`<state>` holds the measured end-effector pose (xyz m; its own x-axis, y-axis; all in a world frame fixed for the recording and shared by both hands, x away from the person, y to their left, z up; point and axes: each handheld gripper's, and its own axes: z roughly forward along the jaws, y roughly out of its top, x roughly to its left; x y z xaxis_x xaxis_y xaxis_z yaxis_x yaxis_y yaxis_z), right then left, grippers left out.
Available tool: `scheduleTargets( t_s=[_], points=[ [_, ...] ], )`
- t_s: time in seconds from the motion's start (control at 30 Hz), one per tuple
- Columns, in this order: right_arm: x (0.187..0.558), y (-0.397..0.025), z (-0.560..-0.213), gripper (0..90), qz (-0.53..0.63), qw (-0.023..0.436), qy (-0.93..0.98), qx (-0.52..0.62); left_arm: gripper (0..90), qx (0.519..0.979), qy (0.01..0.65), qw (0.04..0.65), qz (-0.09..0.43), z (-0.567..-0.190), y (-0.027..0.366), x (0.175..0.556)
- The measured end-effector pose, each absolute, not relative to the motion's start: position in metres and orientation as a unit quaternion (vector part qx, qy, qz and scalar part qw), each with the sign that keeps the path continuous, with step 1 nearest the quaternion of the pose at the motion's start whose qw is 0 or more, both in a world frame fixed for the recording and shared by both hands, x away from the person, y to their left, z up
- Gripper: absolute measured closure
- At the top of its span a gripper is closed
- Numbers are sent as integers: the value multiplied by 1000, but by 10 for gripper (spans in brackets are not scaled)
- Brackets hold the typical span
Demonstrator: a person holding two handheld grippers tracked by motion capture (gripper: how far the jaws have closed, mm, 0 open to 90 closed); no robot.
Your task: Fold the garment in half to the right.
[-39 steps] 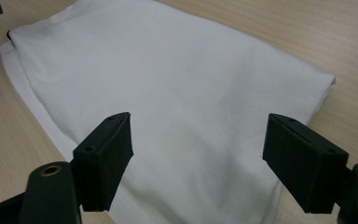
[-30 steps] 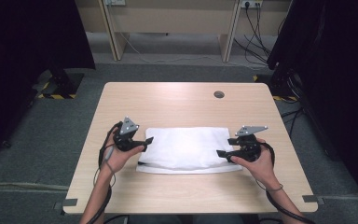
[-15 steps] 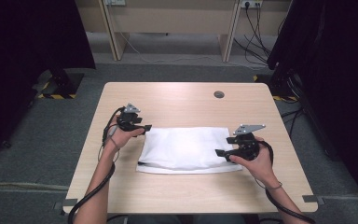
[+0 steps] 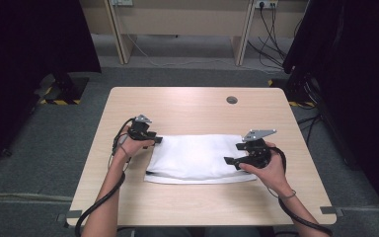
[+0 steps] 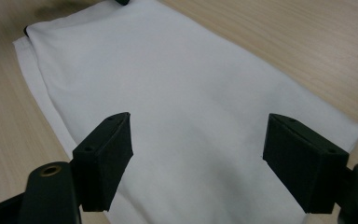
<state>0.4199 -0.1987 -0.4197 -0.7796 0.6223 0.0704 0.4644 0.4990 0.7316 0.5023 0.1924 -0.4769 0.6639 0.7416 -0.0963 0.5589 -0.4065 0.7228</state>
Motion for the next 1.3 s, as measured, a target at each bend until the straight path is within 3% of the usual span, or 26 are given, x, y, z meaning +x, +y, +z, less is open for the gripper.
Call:
scheduleTargets(
  t_s=[0.27,0.63,1.3],
  points=[
    [417,-178,-420,289,377,98,877,282,862,843,363,373,138,-462,186,496],
    [403,-101,-406,300,378,84,905,177,860,853,330,376,152,-429,181,486],
    [399,-13,-417,352,361,73,923,111,862,864,322,360,146,-419,177,485]
  ],
)
